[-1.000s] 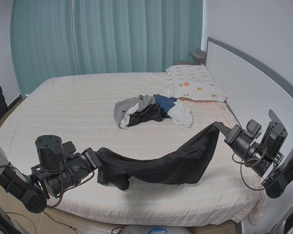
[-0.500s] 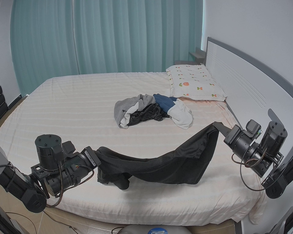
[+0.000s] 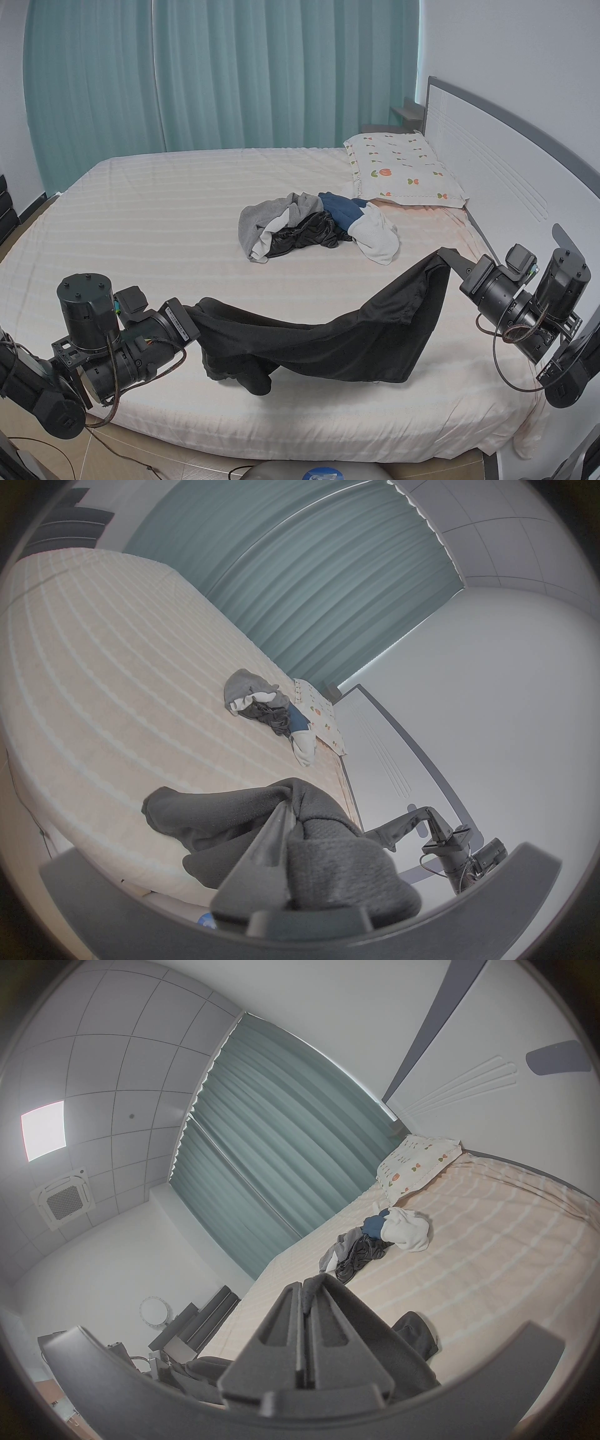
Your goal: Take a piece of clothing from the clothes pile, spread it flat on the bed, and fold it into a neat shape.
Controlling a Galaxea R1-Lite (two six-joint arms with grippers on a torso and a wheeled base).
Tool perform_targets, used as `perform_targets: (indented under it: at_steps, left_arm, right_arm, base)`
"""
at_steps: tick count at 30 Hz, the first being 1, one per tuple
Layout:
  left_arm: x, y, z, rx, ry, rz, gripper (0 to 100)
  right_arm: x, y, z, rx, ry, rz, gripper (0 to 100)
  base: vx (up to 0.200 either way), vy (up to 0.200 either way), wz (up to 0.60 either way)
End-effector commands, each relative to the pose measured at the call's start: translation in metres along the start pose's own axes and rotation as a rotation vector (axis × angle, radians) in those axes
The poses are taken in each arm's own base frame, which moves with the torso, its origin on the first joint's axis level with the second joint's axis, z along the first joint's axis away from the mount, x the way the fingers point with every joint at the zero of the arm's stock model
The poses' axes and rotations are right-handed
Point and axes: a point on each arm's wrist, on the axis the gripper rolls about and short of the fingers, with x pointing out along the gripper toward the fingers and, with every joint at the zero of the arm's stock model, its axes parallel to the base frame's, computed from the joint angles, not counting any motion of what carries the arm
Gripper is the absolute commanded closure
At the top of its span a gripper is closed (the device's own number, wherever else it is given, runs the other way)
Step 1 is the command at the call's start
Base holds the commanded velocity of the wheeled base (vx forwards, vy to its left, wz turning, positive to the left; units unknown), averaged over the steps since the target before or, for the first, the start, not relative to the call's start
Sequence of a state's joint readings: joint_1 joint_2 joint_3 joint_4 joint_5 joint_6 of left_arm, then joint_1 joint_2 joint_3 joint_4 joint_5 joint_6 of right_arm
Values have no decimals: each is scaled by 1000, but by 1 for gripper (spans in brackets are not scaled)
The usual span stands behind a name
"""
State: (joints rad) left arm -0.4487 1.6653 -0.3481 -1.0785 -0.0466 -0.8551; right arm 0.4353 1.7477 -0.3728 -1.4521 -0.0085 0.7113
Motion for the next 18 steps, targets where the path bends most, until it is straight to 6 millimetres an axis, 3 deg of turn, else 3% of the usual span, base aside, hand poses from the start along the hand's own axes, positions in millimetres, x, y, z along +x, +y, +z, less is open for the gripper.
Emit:
perform_targets:
  at_steps: [1, 18]
  left_arm:
    - [-1, -2, 2, 6, -13, -4, 100]
    - [-9, -8, 14, 38, -111, 16, 100]
  right_arm:
    - [0, 2, 2, -11, -24, -8, 100]
    - [-1, 12, 5, -34, -67, -5, 100]
  base:
    - [0, 200, 0]
    - [0, 200, 0]
